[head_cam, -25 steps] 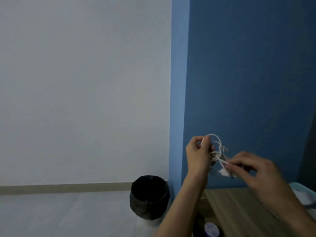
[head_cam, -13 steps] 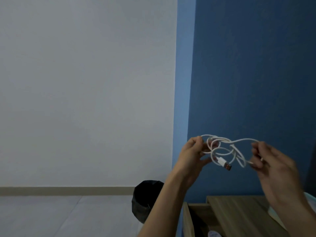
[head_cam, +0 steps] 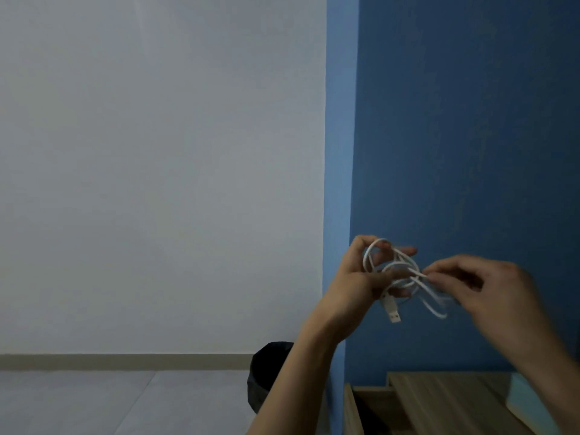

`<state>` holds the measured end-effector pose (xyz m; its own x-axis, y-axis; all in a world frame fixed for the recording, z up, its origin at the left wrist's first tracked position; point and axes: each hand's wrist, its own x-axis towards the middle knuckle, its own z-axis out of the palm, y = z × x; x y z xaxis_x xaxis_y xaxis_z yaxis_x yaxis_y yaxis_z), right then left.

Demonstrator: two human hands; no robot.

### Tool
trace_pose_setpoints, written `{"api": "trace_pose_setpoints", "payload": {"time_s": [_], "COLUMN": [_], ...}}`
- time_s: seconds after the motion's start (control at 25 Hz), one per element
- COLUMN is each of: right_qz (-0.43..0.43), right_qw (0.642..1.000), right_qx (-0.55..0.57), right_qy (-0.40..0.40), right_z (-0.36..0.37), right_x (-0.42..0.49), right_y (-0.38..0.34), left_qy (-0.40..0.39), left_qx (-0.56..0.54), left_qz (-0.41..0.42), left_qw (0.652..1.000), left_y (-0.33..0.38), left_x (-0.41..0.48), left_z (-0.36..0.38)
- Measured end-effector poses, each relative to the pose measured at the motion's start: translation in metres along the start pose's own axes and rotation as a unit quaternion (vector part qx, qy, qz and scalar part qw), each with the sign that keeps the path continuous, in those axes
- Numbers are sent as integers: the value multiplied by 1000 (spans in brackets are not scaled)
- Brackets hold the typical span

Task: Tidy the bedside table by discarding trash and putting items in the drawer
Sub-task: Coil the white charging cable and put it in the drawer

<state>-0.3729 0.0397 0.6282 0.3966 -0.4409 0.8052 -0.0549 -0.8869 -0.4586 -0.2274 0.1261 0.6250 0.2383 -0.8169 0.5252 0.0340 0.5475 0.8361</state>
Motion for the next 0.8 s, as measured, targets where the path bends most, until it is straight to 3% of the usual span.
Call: {"api": "trace_pose_setpoints", "payload": {"time_s": [0.16,0.32,0.44,0.56,0.72,0.8], "right_qz": [-10,81,67,-33,-27,-27], "right_qw": [1000,974,986,998,994,995], "right_qx": [2,212,147,29,104,89], "right_qy": [19,18,45,45,-34,-43], "right_z": [-9,-8,-7,-2,5,5], "right_x": [6,3,5,9,12,14], "right_y": [4,13,12,-7,-18,-19], "left_qy": [66,86,22,0,-11,-17], "left_qx": [130,98,7,-18,-69,-74], "left_qz": [31,3,-1,17,22,20], "left_qw": [989,992,1000,1000,997,997], "left_y": [0,4,7,8,12,12], "left_x": [-5,-6,-5,-3,-6,-8], "left_z": [-11,-18,-18,-14,-10,-12]}}
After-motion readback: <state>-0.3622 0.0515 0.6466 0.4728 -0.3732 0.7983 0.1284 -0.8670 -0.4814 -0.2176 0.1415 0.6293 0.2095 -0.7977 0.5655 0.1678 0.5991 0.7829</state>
